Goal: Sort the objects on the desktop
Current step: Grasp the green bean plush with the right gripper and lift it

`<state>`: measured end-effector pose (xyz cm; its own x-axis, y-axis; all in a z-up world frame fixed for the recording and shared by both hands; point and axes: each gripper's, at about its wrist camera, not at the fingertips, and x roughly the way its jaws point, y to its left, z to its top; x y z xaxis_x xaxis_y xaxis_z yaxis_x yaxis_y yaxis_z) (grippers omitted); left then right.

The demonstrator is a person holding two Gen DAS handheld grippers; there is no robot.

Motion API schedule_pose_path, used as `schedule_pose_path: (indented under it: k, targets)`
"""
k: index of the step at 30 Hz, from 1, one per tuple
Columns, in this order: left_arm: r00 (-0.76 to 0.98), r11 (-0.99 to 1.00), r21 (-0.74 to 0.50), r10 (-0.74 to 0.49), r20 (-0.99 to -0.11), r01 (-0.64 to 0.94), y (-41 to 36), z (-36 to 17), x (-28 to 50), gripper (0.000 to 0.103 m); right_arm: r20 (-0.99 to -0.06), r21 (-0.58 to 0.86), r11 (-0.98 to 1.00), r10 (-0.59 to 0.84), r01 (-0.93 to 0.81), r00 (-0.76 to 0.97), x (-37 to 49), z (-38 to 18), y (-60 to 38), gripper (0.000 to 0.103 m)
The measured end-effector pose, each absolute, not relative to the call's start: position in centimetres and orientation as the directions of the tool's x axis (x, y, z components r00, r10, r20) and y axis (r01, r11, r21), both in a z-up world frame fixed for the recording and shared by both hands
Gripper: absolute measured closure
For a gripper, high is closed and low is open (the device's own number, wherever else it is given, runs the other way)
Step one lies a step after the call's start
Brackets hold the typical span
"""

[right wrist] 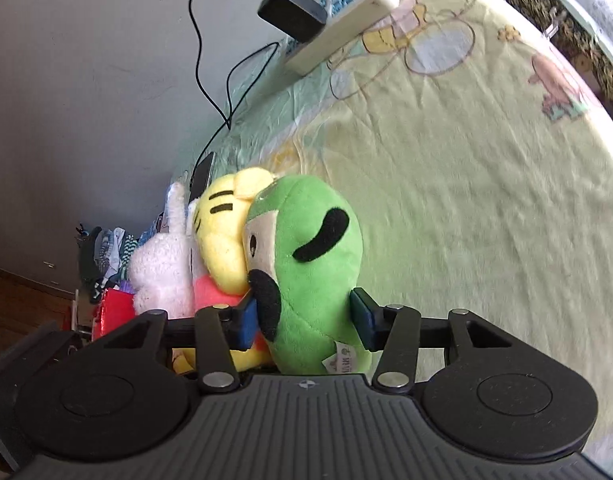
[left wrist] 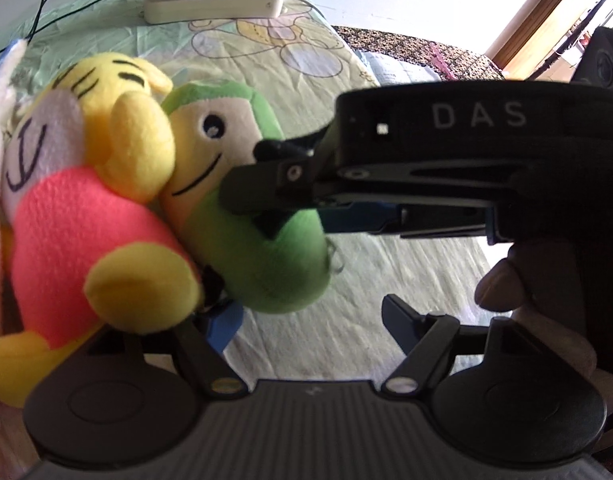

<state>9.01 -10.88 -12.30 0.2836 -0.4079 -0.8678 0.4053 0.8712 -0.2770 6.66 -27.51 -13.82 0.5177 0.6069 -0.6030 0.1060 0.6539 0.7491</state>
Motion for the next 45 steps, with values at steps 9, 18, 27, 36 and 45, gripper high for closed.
schedule_pose_path:
  k: [9, 18, 27, 36, 45]
  targets:
    - [0.255, 0.846, -0.286, -0.428, -0.867, 0.45, -10.6, -11.5, 6.9, 0.025, -0.622, 0.736, 0.668, 0.604, 0.108, 0.499, 4.2, -12.9, -27.1, 0.058]
    - [0.169, 0.776, -0.275, -0.436, -0.884, 0.568, -10.7, -11.6, 0.8, 0.025, -0.645, 0.733, 0.661, 0.602, 0.159, 0.471, -2.1, -12.8, -26.4, 0.058]
    - [0.063, 0.73, -0.356, -0.478, -0.876, 0.583, -8.9, -11.7, -3.7, 0.023, -0.669, 0.716, 0.68, 0.603, 0.159, 0.434, -6.9, -12.3, -24.4, 0.058]
    - [0.132, 0.763, -0.329, -0.472, -0.872, 0.556, -6.9, -10.9, -4.4, 0.016, -0.675, 0.709, 0.683, 0.582, 0.179, 0.453, -7.6, -12.4, -23.9, 0.052]
    - [0.198, 0.791, -0.302, -0.463, -0.864, 0.533, -6.7, -10.4, -3.2, 0.009, -0.69, 0.688, 0.702, 0.556, 0.182, 0.463, -6.5, -12.2, -23.8, 0.04]
